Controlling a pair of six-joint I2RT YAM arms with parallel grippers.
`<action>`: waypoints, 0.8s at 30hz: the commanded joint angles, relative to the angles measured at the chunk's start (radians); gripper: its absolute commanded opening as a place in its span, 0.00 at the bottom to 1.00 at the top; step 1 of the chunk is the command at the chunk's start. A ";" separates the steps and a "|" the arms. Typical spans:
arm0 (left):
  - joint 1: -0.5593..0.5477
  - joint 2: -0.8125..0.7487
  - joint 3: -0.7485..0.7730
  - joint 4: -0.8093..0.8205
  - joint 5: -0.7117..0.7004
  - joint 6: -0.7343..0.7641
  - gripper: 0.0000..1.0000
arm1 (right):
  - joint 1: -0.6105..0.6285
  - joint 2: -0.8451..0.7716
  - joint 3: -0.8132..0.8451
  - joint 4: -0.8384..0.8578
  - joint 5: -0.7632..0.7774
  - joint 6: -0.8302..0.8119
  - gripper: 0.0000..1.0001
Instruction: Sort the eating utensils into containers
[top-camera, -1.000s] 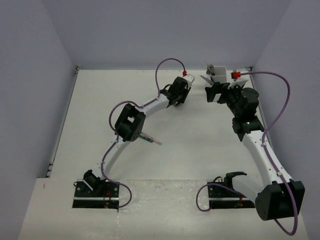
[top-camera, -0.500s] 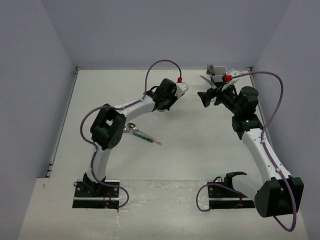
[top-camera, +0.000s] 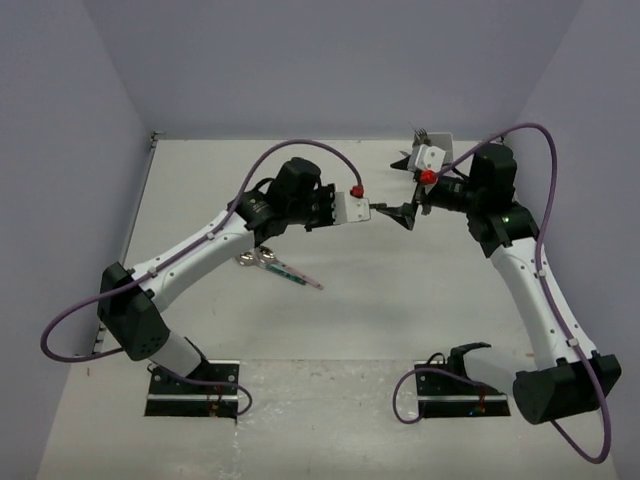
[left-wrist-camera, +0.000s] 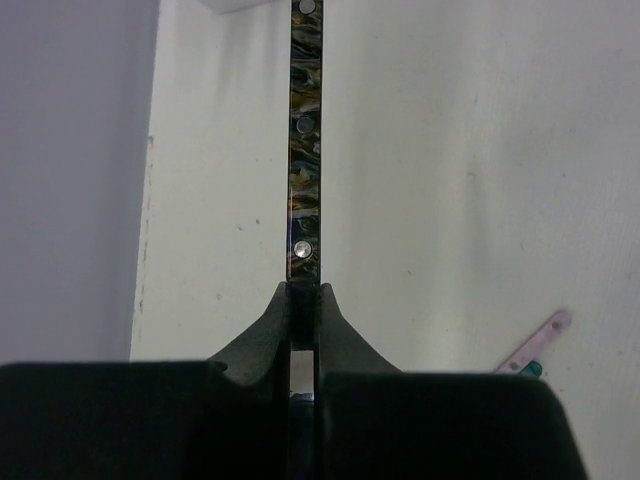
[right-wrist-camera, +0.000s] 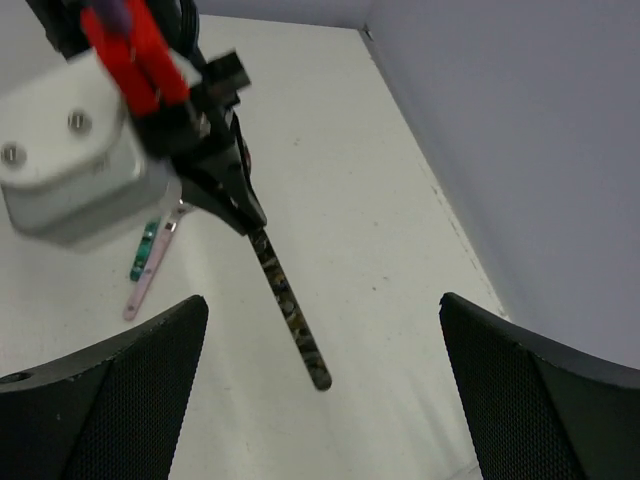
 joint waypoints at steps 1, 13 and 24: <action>-0.056 -0.011 -0.038 -0.096 -0.077 0.145 0.00 | 0.063 0.035 0.104 -0.218 0.017 -0.024 0.99; -0.218 -0.110 -0.127 -0.114 -0.232 0.227 0.00 | 0.120 0.176 0.133 -0.347 0.076 0.171 0.99; -0.248 -0.229 -0.173 -0.097 -0.090 0.388 0.00 | 0.160 0.326 0.189 -0.471 -0.141 0.105 0.93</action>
